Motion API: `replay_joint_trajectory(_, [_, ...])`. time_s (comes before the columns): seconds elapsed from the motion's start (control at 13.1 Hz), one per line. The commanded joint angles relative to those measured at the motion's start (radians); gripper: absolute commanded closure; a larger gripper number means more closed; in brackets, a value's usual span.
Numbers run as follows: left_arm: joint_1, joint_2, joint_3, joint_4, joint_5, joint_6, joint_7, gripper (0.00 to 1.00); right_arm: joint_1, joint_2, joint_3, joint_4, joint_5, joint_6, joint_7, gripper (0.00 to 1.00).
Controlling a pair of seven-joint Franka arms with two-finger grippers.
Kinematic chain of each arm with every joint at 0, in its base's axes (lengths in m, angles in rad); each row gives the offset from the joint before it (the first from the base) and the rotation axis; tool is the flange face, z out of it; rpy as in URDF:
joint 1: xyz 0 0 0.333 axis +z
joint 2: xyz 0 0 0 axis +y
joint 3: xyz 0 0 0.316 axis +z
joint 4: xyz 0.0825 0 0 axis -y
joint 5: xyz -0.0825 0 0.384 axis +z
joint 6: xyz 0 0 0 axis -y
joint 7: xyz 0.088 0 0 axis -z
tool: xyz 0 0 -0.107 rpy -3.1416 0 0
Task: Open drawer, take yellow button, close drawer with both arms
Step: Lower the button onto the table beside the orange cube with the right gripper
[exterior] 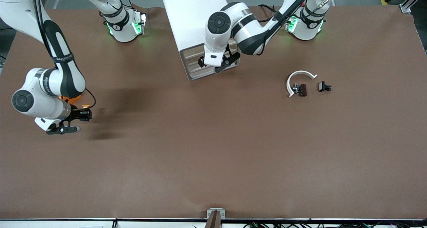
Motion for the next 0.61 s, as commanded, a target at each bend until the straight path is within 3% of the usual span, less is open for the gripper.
replay_joint_trajectory(0.0, [0.076, -0.011, 0.033, 0.072, 0.115, -0.080, -0.008, 0.00, -0.034, 0.039, 0.013, -0.019, -0.034, 0.082, -0.002, 0.71])
replay_joint_trajectory(0.3, [0.240, -0.006, 0.046, 0.195, 0.272, -0.169, 0.073, 0.00, -0.038, 0.082, 0.013, -0.019, -0.035, 0.152, -0.002, 0.71])
replay_joint_trajectory(0.46, [0.306, -0.017, 0.047, 0.226, 0.292, -0.222, 0.182, 0.00, -0.045, 0.085, 0.013, -0.019, -0.034, 0.159, 0.000, 0.70])
replay_joint_trajectory(0.53, [0.349, -0.023, 0.049, 0.237, 0.300, -0.253, 0.219, 0.00, -0.046, 0.085, 0.013, -0.017, -0.034, 0.156, 0.000, 0.61])
